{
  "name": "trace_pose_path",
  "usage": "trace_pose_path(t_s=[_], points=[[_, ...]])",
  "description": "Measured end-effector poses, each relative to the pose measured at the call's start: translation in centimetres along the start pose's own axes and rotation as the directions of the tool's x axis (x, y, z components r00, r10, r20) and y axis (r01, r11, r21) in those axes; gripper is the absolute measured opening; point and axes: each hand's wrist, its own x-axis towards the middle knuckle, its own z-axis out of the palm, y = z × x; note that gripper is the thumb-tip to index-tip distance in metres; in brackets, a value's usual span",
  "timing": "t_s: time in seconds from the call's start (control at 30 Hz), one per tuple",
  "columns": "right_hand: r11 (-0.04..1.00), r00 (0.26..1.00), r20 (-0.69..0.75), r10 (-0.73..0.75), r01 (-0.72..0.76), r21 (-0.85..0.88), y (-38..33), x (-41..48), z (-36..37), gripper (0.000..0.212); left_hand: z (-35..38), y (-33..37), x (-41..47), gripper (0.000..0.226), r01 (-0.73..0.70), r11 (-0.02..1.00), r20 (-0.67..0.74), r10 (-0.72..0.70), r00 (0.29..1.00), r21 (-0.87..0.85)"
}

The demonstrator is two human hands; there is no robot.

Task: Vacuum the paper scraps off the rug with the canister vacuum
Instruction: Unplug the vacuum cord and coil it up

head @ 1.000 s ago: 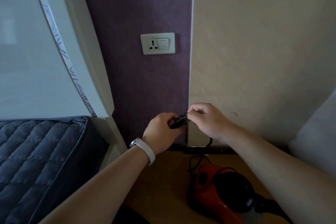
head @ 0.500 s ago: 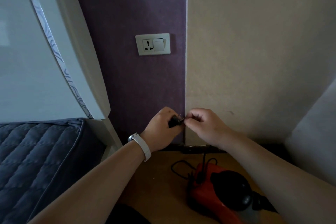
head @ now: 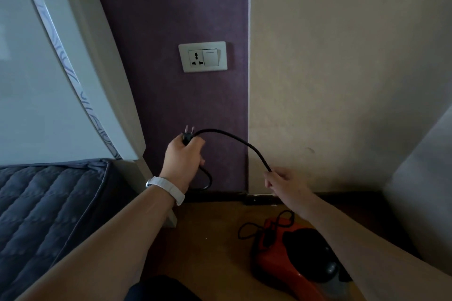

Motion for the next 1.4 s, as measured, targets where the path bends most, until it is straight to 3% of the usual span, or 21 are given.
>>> trace_pose_path(t_s=[0.13,0.33,0.4,0.47,0.57,0.63,0.67,0.7,0.83,0.9,0.97,1.1,1.17,1.27,1.33,1.4], points=[[0.996,0.996,-0.058,-0.067,0.063,-0.064,0.5,-0.1,1.2,0.038,1.8,-1.1,-1.3,0.014,-0.095,0.988,0.137,0.078,0.987,0.121],[0.85,0.937,-0.002,-0.349,0.315,-0.422,-1.3,0.4,1.5,0.027,5.9,-1.3,-3.8,0.029,-0.017,0.994,0.307,0.049,0.951,-0.107],[0.798,0.908,0.102,-0.407,0.407,-0.444,-1.7,0.3,1.3,0.026,6.6,-1.4,-4.1,0.039,-0.06,0.997,0.317,0.073,0.946,-0.052],[0.791,0.903,0.229,-0.362,0.428,-0.438,-2.1,0.3,0.8,0.023,7.1,-1.6,-4.2,0.05,-0.108,0.993,0.318,0.086,0.944,0.051],[0.773,0.881,0.293,-0.372,0.469,-0.427,-1.1,0.5,0.9,0.025,7.5,-1.6,-3.9,0.038,-0.118,0.988,0.266,0.089,0.96,0.095],[0.83,0.902,0.221,-0.37,0.428,-0.359,-2.0,-0.3,1.8,0.013,7.4,-1.6,-3.4,0.018,-0.086,0.994,0.209,0.07,0.975,0.069],[0.807,0.89,0.131,-0.436,0.451,-0.38,-1.8,-0.2,2.0,0.017,7.3,-1.5,-3.2,0.012,-0.071,0.996,0.187,0.061,0.981,0.048],[0.834,0.913,0.111,-0.392,0.404,-0.377,-1.7,0.1,2.1,0.02,7.0,-1.4,-3.0,0.011,-0.064,0.998,0.169,0.06,0.984,0.018],[0.946,0.97,0.024,-0.244,0.243,-0.215,-2.2,0.5,1.5,0.03,5.4,-0.6,-1.5,0.026,-0.05,0.978,0.115,0.075,0.99,-0.204],[0.977,0.99,0.029,-0.138,0.141,-0.158,-1.5,0.5,1.4,0.036,4.1,-0.2,0.0,0.029,0.003,0.929,0.095,0.035,0.995,-0.371],[0.989,0.998,0.049,-0.046,0.053,-0.139,-0.7,0.4,1.4,0.032,2.6,-0.1,1.2,0.026,0.021,0.903,0.049,0.0,0.999,-0.43],[0.982,0.998,0.061,-0.003,0.014,-0.187,-0.4,0.8,0.5,0.023,-0.1,-1.1,2.6,0.02,-0.085,0.987,-0.108,0.07,0.992,-0.136],[0.985,1.0,0.018,0.005,-0.002,-0.173,-0.4,1.3,0.1,0.026,-0.9,-1.7,3.0,0.023,-0.125,0.991,-0.083,0.128,0.988,0.039],[0.998,0.993,-0.099,0.06,-0.063,-0.02,-0.9,1.8,0.2,0.024,-1.2,-2.8,2.7,0.024,-0.186,0.922,0.128,0.151,0.98,0.341],[0.996,0.987,-0.144,0.064,-0.053,0.078,-1.9,2.0,0.4,0.023,-0.7,-3.6,2.2,0.021,-0.222,0.881,0.294,0.101,0.951,0.417],[0.987,0.989,-0.141,0.034,-0.011,0.162,-3.0,2.2,0.5,0.023,0.0,-4.4,1.8,0.034,-0.248,0.877,0.412,0.064,0.909,0.412]])
